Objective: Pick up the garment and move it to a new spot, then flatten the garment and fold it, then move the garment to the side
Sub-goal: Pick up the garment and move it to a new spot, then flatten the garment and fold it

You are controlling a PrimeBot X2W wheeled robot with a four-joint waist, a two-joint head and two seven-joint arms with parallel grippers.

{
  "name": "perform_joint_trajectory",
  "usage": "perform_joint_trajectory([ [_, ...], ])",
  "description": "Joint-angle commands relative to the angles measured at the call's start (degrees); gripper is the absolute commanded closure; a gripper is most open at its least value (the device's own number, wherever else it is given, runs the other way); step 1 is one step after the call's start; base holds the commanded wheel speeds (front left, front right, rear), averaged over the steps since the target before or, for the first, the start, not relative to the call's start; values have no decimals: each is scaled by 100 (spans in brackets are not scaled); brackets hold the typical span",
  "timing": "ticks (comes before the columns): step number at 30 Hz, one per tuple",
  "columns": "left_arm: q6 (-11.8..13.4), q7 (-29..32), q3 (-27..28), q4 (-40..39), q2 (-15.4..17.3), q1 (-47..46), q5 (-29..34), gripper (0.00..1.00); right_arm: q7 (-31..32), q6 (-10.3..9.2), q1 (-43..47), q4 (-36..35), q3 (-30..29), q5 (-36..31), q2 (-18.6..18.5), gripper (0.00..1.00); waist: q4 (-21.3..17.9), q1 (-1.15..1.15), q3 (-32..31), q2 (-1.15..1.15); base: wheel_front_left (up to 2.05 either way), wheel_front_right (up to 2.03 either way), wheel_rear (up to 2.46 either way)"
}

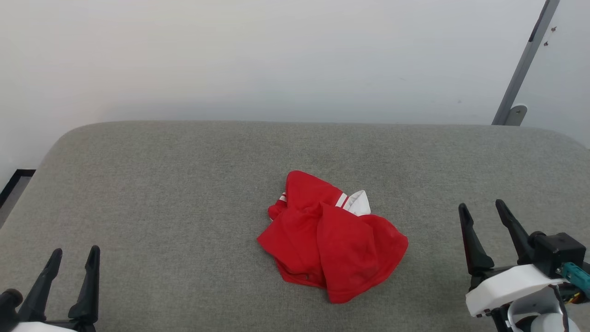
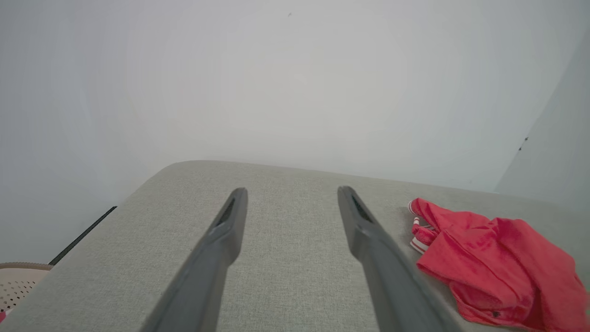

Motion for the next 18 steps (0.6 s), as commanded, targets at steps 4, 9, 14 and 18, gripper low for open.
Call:
perform_joint_trajectory([
  [4, -131, -28, 121, 48, -113, 82, 113, 0, 90, -3, 63, -7, 96, 52, -25, 0, 34, 0, 20, 0, 0, 0, 0],
  [9, -236, -28, 174, 76, -187, 17, 171, 0, 248, -4, -3, 37, 322, 104, -104, 0, 127, 0, 72, 0, 0, 0, 0],
  [14, -302, -29, 134, 100, -252, -84, 202, 0, 481, -3, -135, 111, 570, 176, -159, 0, 238, 0, 153, 0, 0, 0, 0],
  [18, -341, -16, 46, 140, -296, -191, 231, 0, 923, -3, -307, 251, 855, 330, -248, 0, 363, 0, 254, 0, 0, 0, 0],
])
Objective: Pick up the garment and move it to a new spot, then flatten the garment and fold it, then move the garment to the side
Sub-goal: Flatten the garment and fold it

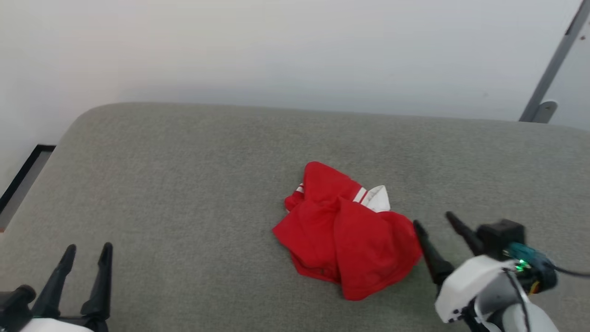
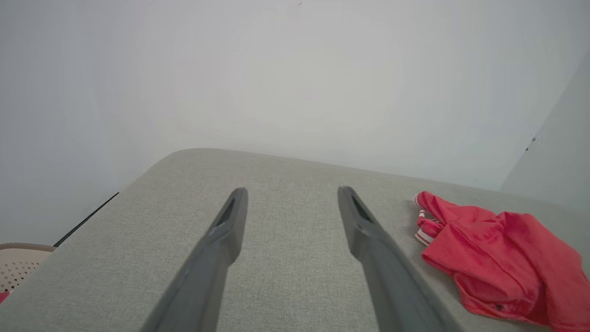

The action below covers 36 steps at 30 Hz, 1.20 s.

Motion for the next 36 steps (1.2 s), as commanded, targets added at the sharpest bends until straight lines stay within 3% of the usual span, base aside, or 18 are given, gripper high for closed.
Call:
perform_joint_trajectory([
  [1, -31, 5, -15, 21, -30, -89, 73, 0, 103, -3, -61, 49, 57, 58, -30, 0, 65, 0, 53, 0, 0, 0, 0],
  [8, -128, 19, -190, 102, -130, -375, 98, 0, 1293, -4, -416, 451, 691, 363, -270, 0, 338, 0, 346, 0, 0, 0, 0],
  [14, -201, 23, -330, 242, -225, -627, 120, 0, 1883, -4, -827, 926, 1151, 362, -358, 0, 510, 0, 565, 0, 0, 0, 0],
  [15, -212, 20, -343, 266, -246, -666, 117, 0, 1943, -4, -899, 997, 1267, 349, -404, 59, 526, 0, 587, 0, 0, 0, 0],
  [16, -217, 17, -347, 286, -266, -701, 109, 0, 1927, -4, -984, 1033, 1370, 324, -445, 100, 539, 0, 603, 0, 0, 0, 0],
  [22, -275, -3, -378, 410, -326, -782, 125, 0, 2174, -3, -1072, 964, 1713, 751, -560, 100, 565, 0, 622, 0, 0, 0, 0],
  [32, -327, -17, -303, 458, -373, -756, 76, 0, 3220, -3, -520, -593, 2148, 1542, -830, 100, 514, 0, 699, 0, 0, 0, 0],
  [33, -338, -18, -304, 471, -387, -775, 74, 0, 3271, -3, -489, -636, 2152, 1546, -823, 82, 515, 0, 714, 0, 0, 0, 0],
  [34, -350, -20, -307, 479, -396, -799, 70, 0, 3312, -3, -466, -660, 2172, 1502, -839, 51, 516, 0, 731, 0, 0, 0, 0],
  [35, -359, -20, -320, 496, -398, -817, 81, 0, 3337, -3, -423, -654, 2182, 1511, -829, 0, 521, 0, 746, 0, 0, 0, 0],
  [36, -359, -20, -320, 496, -398, -817, 81, 0, 3337, -3, -423, -654, 2182, 1511, -829, 0, 521, 0, 746, 0, 0, 0, 0],
])
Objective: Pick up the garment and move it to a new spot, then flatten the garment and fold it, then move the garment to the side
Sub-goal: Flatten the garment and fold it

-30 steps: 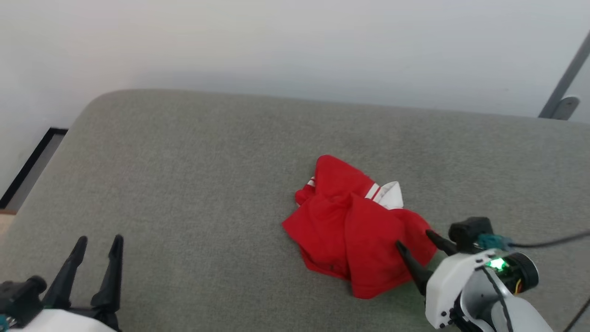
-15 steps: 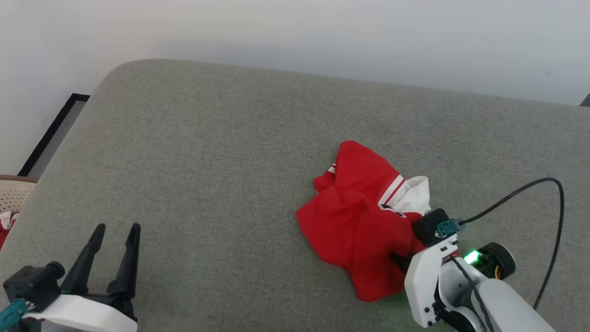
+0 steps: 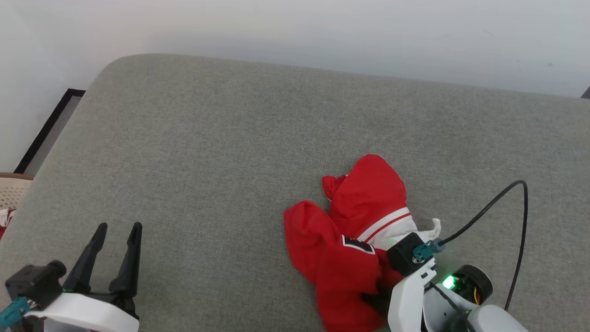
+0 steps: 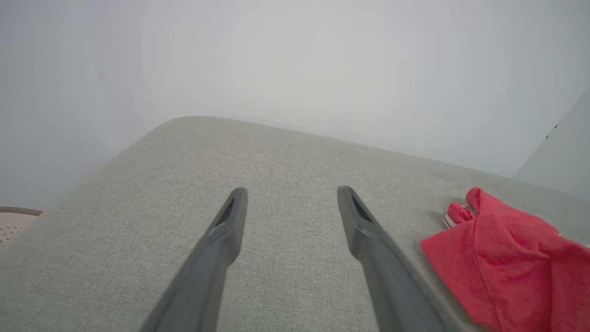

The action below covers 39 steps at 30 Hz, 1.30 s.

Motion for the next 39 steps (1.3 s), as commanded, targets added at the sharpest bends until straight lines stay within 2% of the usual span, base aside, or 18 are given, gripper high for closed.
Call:
perform_joint_trajectory([
  [1, -30, -20, -2, 24, 0, -110, -20, 0, 12, -2, 64, -2, -16, 3, 23, 0, 7, 0, 20, 0, 0, 0, 0],
  [7, -61, -27, 22, 107, -26, -188, -26, 0, -84, -2, 77, -179, -323, 27, 116, 0, -17, 0, 88, 0, 0, 0, 0],
  [14, -96, -33, 102, 135, -15, -175, -6, 0, -148, -2, 201, -626, -1023, -178, 174, 0, -91, 0, 123, 0, 0, 0, 0],
  [22, -134, -36, 91, 153, -40, -219, 46, 0, 68, -2, 196, -660, -1681, -475, 235, 0, -76, 0, 168, 0, 0, 0, 0],
  [28, -168, -36, 52, 200, -85, -314, 67, 0, 194, -2, -38, -230, -1929, -606, 327, 0, 13, 0, 259, 0, 0, 0, 0],
  [36, -222, -37, 16, 297, -158, -459, 109, 0, -52, -2, -635, 833, -1545, -603, 386, 0, 149, 0, 413, 0, 0, 0, 0],
  [37, -228, -37, 20, 315, -163, -473, 121, 0, -135, -2, -712, 948, -1480, -616, 369, 62, 163, 0, 429, 0, 0, 0, 0],
  [38, -234, -37, 15, 326, -174, -483, 128, 0, -225, -2, -784, 1059, -1444, -627, 360, 100, 175, 0, 434, 0, 0, 0, 0],
  [39, -243, -37, 20, 337, -183, -491, 124, 0, -300, -2, -840, 1146, -1413, -628, 353, 100, 180, 0, 438, 0, 0, 0, 0],
])
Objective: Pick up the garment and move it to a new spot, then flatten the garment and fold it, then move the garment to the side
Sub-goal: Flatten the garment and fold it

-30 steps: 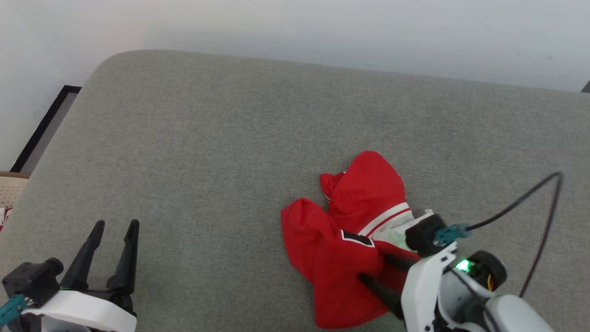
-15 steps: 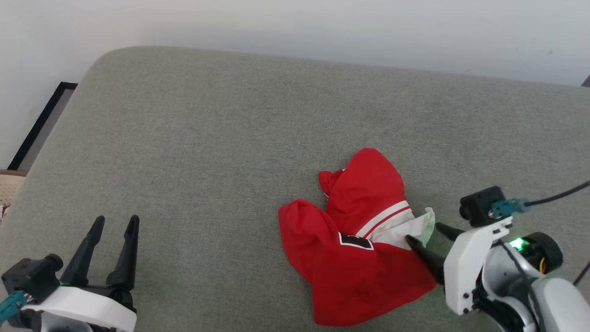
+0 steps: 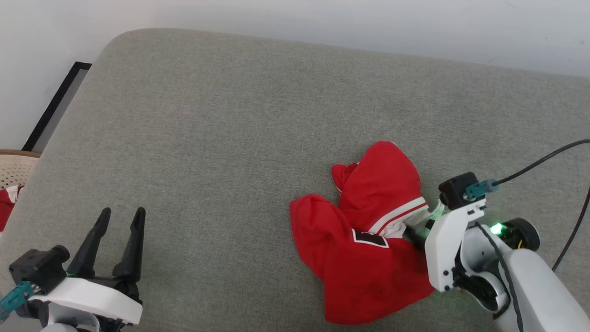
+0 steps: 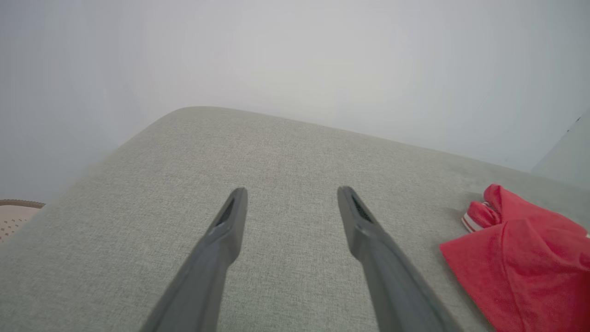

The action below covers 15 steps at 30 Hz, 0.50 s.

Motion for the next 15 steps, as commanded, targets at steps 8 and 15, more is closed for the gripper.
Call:
perform_joint_trajectory([
  [8, -70, -30, 111, 53, -35, -11, 53, 0, -322, -2, -325, -33, 58, 12, -156, 100, -66, 0, -25, 0, 0, 0, 0],
  [15, -89, -30, 146, 83, -68, 12, 100, 0, -242, -3, -373, -436, -225, -97, -358, 100, -143, 0, -73, 0, 0, 0, 0],
])
